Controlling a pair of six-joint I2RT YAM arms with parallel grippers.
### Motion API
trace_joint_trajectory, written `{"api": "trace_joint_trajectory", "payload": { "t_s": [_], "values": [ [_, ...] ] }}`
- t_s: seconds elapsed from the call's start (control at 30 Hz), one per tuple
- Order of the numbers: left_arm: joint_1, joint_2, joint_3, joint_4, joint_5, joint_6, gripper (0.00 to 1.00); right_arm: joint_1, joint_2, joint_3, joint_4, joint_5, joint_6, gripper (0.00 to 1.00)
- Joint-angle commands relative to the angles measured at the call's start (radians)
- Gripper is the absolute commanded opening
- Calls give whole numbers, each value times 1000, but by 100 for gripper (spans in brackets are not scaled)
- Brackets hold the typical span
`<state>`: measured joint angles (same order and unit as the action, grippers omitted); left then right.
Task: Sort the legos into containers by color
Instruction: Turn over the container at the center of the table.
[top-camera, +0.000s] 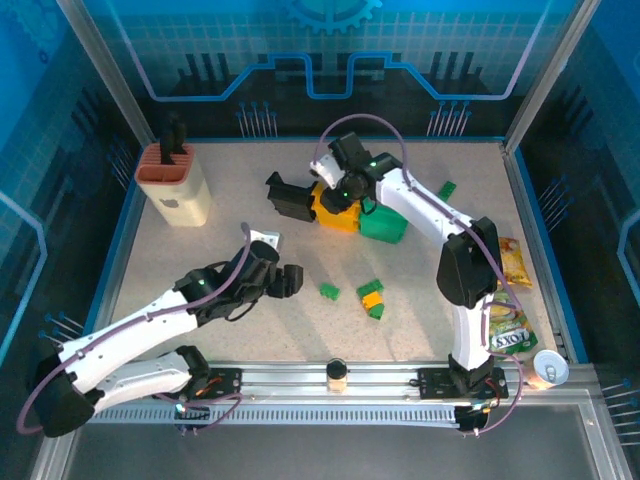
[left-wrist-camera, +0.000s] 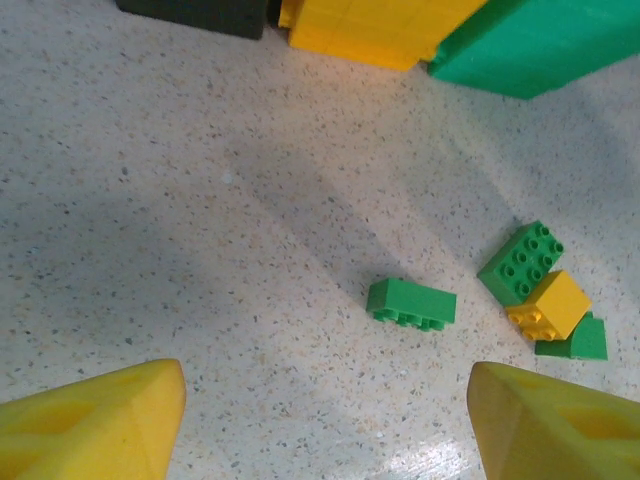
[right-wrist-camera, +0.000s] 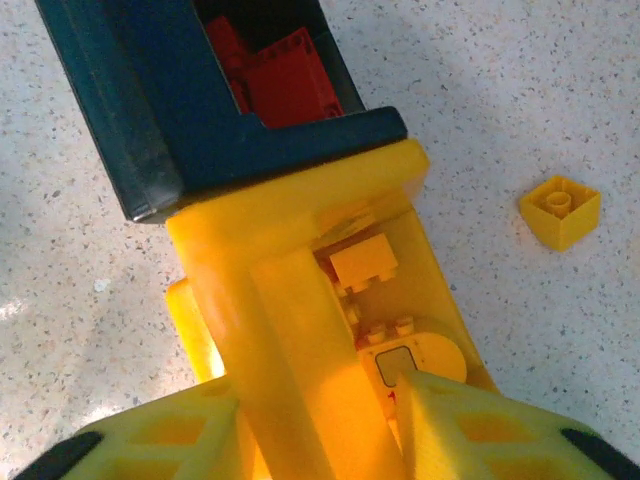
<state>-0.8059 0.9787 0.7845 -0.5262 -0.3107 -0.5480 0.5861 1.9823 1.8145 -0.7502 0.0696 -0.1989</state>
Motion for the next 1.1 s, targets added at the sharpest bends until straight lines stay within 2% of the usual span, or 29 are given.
{"api": "trace_joint_trajectory", "payload": {
  "t_s": [0.0, 0.1, 0.3, 0.93, 1.07],
  "values": [
    [20, -35, -9, -32, -21, 2, 75, 75, -29, -102, 49, 112, -36, 35],
    [27, -48, -11, -41, -22, 2, 75, 133, -60, -190, 118, 209, -50, 30],
    [31, -68, -24, -47, -21, -1, 74, 204, -103, -327, 202, 262, -15, 26],
    [33, -104, -66, -44, -16, -15, 74, 250, -94, -538, 313, 265, 47, 25],
    [33, -101, -65, -38, -15, -14, 74, 247, -89, -537, 308, 257, 49, 25]
  ]
}}
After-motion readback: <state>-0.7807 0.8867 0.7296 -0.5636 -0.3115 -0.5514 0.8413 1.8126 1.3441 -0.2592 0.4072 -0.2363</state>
